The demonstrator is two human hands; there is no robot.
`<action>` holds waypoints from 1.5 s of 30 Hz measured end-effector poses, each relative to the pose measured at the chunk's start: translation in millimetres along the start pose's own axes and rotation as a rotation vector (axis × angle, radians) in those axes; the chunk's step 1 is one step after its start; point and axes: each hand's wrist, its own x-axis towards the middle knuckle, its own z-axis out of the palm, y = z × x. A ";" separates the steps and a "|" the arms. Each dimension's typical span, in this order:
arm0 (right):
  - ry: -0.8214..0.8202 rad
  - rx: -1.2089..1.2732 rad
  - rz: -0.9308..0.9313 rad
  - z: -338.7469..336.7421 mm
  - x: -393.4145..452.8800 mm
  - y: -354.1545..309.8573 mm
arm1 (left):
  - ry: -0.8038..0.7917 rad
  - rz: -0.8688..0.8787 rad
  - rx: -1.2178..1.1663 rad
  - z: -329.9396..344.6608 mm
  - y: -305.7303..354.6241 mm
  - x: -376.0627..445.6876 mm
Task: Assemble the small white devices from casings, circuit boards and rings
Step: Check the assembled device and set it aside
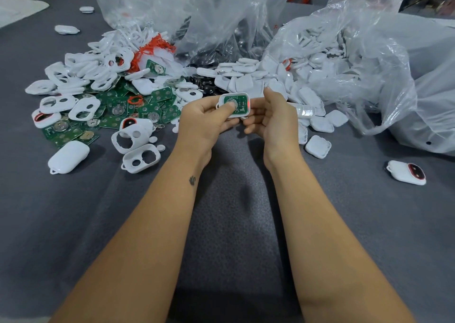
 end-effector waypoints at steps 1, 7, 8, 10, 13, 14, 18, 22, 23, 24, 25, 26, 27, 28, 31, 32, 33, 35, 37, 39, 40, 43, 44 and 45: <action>0.001 -0.001 0.000 -0.2 -0.1 0.0 | 0.004 -0.005 0.007 -0.8 0.8 -0.3; -0.015 0.001 0.003 0.1 -0.4 -0.9 | 0.008 0.003 0.028 -0.8 2.2 1.5; -0.004 -0.012 0.003 0.5 -0.6 -0.9 | 0.010 0.004 0.031 -0.3 3.3 1.4; 0.077 -0.056 -0.033 -2.4 0.3 -0.7 | 0.002 0.013 0.022 0.0 5.2 2.0; 0.317 -0.238 -0.164 -17.0 4.8 -3.4 | -0.029 0.023 -0.022 -0.8 8.0 1.0; 0.399 -0.333 -0.204 -24.0 6.8 -4.7 | -0.032 0.020 -0.039 -1.2 8.4 1.2; 0.582 -0.675 -0.232 -47.1 9.4 -8.7 | -0.017 0.011 -0.095 -1.6 9.5 0.8; 0.436 -0.921 -0.238 -45.8 8.9 -8.0 | 0.031 0.015 -0.142 -1.7 11.2 0.7; 0.389 -0.965 -0.270 -43.4 8.3 -7.4 | 0.045 0.017 -0.150 -1.4 12.0 0.0; 0.334 -1.010 -0.318 -40.7 7.6 -6.2 | 0.057 0.020 -0.158 -1.1 12.4 -0.3; 0.270 -1.074 -0.370 -37.7 6.7 -4.1 | 0.067 0.025 -0.164 -0.8 12.7 -0.7; 0.202 -1.165 -0.415 -34.5 5.8 -1.1 | 0.072 0.033 -0.169 -0.3 12.8 -1.2; 0.142 -1.274 -0.447 -31.7 5.3 2.7 | 0.074 0.039 -0.171 0.1 13.0 -1.7; 0.099 -1.377 -0.469 -29.5 5.5 6.8 | 0.071 0.044 -0.170 0.3 13.1 -2.1; 0.073 -1.545 -0.471 -27.3 6.3 14.2 | 0.070 0.049 -0.169 0.1 13.2 -1.6; 0.083 -1.550 -0.478 -28.0 7.2 14.6 | 0.073 0.048 -0.171 0.1 13.0 -1.4; 0.090 -1.544 -0.495 -28.6 7.8 14.0 | 0.075 0.047 -0.171 0.1 13.0 -1.3; 0.095 -1.508 -0.535 -29.3 10.8 12.9 | 0.076 0.046 -0.172 0.1 13.0 -1.2; 0.085 -1.331 -0.541 -28.6 12.4 11.1 | 0.080 0.045 -0.177 -0.1 12.8 -0.8; 0.070 -0.962 -0.455 -25.3 10.0 8.1 | 0.083 0.044 -0.180 -0.4 12.7 -0.4; 0.073 -0.778 -0.394 -22.9 8.3 6.2 | 0.082 0.044 -0.179 -0.5 12.8 -0.5; 0.058 -0.338 -0.225 -16.0 3.8 0.7 | 0.076 0.046 -0.174 -0.1 13.3 -1.3; 0.034 -0.206 -0.180 -14.4 2.8 -0.9 | 0.073 0.043 -0.174 0.1 13.5 -1.5; 0.006 -0.099 -0.144 -13.6 2.2 -2.4 | 0.069 0.041 -0.171 0.3 13.5 -1.6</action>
